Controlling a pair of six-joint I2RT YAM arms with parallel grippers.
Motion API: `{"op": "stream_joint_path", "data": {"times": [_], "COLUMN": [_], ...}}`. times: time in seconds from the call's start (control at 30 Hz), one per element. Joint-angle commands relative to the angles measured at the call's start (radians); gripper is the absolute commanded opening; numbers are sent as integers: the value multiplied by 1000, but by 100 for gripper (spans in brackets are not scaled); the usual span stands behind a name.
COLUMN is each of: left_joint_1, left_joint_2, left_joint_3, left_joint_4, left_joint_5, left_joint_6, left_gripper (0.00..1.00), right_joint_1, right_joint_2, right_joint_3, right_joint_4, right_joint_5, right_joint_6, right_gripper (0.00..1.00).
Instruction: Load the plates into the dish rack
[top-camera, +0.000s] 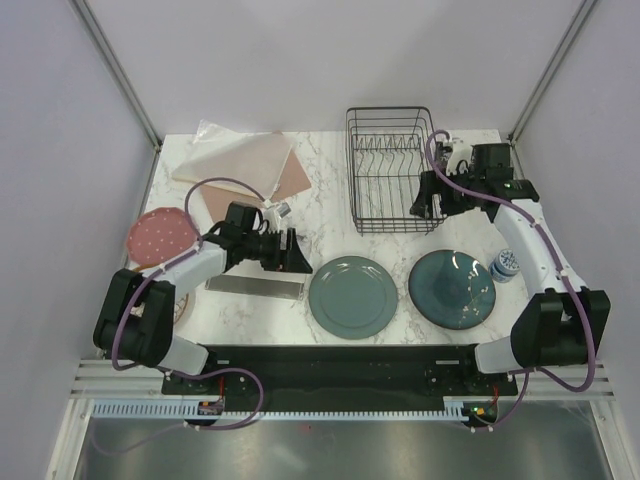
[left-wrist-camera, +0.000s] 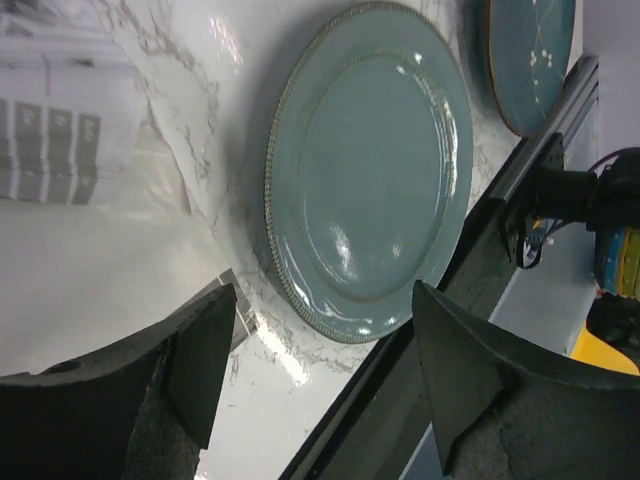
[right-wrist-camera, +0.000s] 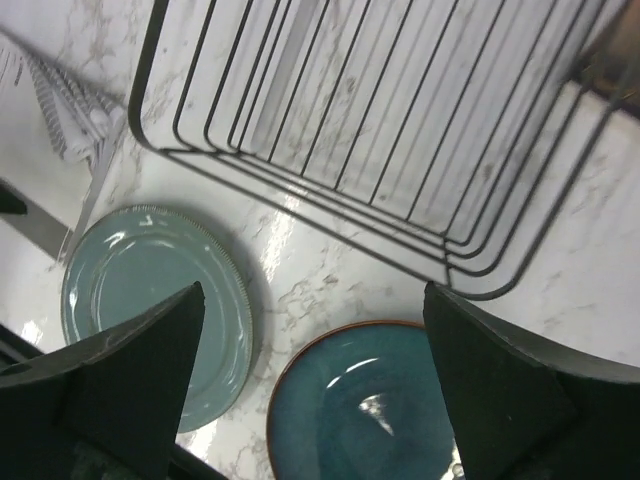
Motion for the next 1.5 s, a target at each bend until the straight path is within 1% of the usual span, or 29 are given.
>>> {"op": "stream_joint_path", "data": {"times": [0.0, 0.13, 0.27, 0.3, 0.33, 0.5, 0.77, 0.8, 0.87, 0.9, 0.97, 1.03, 1.13, 1.17, 1.33, 1.43, 1.47], "left_joint_1": [3, 1, -9, -9, -14, -29, -106, -110, -115, -114, -112, -103, -78, -69, -11, -9, -9], "left_joint_2": [8, 10, 65, 97, 112, 206, 345, 359, 408, 425, 461, 455, 416, 407, 376, 381, 386], "left_joint_3": [-86, -140, -146, -142, -128, -91, -13, -5, 21, 33, 73, 87, 90, 94, 134, 156, 162], "left_joint_4": [118, 178, 193, 198, 198, 197, 200, 200, 198, 195, 164, 163, 170, 175, 166, 123, 114], "left_joint_5": [107, 135, 167, 173, 182, 201, 224, 228, 260, 273, 323, 346, 369, 400, 500, 579, 637], "left_joint_6": [-67, -68, -53, -49, -42, -38, -30, -30, -29, -24, 16, 34, 59, 63, 51, 80, 83], "left_gripper": [77, 73, 68, 64, 63, 61, 55, 52, 41, 26, 12, 7, 3, 2, 2, 2, 2], "right_joint_1": [7, 10, 10, 10, 10, 10, 10, 10, 10, 10, 10, 10, 8, 10, 21, 51, 70], "right_joint_2": [-24, -52, -65, -67, -66, -65, -82, -84, -84, -76, -67, -50, -18, -7, 80, 123, 131], "right_joint_3": [-110, -156, -199, -206, -214, -243, -291, -295, -308, -311, -311, -303, -283, -279, -231, -204, -200], "right_joint_4": [4, 14, 22, 23, 27, 27, 19, 17, 14, 14, 5, -15, -45, -53, -145, -206, -214], "right_joint_5": [-146, -155, -149, -146, -141, -133, -123, -119, -124, -130, -150, -181, -218, -254, -375, -411, -412], "right_joint_6": [41, 68, 68, 67, 59, 39, 12, 4, 1, -7, -19, -48, -97, -109, -201, -283, -309], "right_gripper": [98, 98, 98, 98, 98, 98, 98, 98, 98, 98, 98, 98, 98, 98, 98, 98, 98]}}
